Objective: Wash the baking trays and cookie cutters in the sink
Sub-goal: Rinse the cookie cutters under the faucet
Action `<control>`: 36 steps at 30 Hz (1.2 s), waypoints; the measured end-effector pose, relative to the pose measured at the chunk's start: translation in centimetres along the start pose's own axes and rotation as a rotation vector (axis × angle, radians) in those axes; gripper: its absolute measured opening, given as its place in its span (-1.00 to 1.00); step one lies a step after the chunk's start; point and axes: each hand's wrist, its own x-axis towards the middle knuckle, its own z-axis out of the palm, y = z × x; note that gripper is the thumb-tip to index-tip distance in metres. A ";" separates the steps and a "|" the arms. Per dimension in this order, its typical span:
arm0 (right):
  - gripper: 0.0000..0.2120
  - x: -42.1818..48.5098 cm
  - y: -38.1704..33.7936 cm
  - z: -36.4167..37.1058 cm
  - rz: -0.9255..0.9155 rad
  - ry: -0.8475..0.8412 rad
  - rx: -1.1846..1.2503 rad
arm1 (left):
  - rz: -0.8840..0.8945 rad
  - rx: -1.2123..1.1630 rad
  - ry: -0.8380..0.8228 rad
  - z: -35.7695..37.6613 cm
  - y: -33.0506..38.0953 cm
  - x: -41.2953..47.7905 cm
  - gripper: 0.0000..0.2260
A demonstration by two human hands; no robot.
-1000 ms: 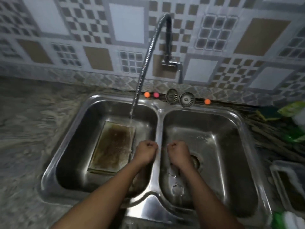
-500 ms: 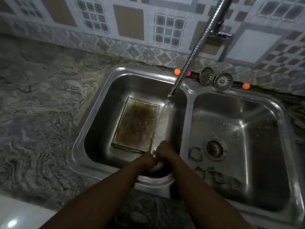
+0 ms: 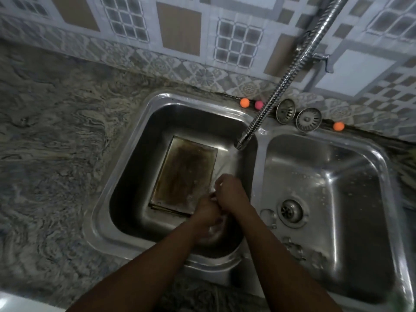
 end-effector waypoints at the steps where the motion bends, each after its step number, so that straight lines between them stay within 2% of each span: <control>1: -0.91 -0.1 -0.9 -0.9 -0.005 0.072 0.121 | 0.012 -0.159 0.026 -0.5 1.2 0.1 -0.85; 4: -0.90 -0.7 -2.9 -2.9 -0.083 0.221 0.360 | 0.040 -0.609 0.035 -2.0 5.5 0.0 -0.75; 6: -0.92 -1.1 -3.3 -3.2 -0.107 0.299 0.501 | 0.080 -0.747 0.010 -2.9 7.7 0.1 -0.74; 10: -0.83 -1.5 -2.7 -2.9 -0.112 0.392 0.667 | 0.200 -0.569 0.022 -2.9 9.5 0.3 -0.76; 13: -0.85 -1.7 -3.0 -3.6 -0.090 0.378 0.805 | 0.242 -0.511 -0.003 -2.7 9.3 0.7 -0.78; 17: -0.87 -1.5 -3.3 -4.1 -0.066 0.340 0.950 | 0.278 -0.395 0.054 -3.9 9.8 0.6 -0.75; 20: -0.86 -1.4 -3.9 -4.4 -0.008 0.350 1.066 | 0.316 -0.393 -0.016 -4.6 10.4 0.8 -0.76; 23: -0.81 -0.9 -4.1 -4.7 -0.001 0.317 1.062 | 0.321 -0.454 -0.149 -4.4 10.3 0.8 -0.76; 25: -0.80 -0.6 -4.1 -4.8 -0.011 0.290 1.034 | 0.333 -0.436 -0.182 -4.0 9.9 0.7 -0.75; 29: -0.81 -0.8 -3.4 -4.7 -0.017 0.524 0.758 | 0.378 -0.331 -0.051 -3.0 9.8 0.3 -0.78; 32: -0.81 -1.1 -2.8 -4.3 -0.066 0.635 0.551 | 0.381 -0.294 0.050 -2.6 9.7 0.2 -0.82; 36: -0.87 -1.4 -2.2 -3.9 -0.175 0.681 0.331 | 0.204 -0.435 -0.053 -2.5 9.5 -0.1 -0.72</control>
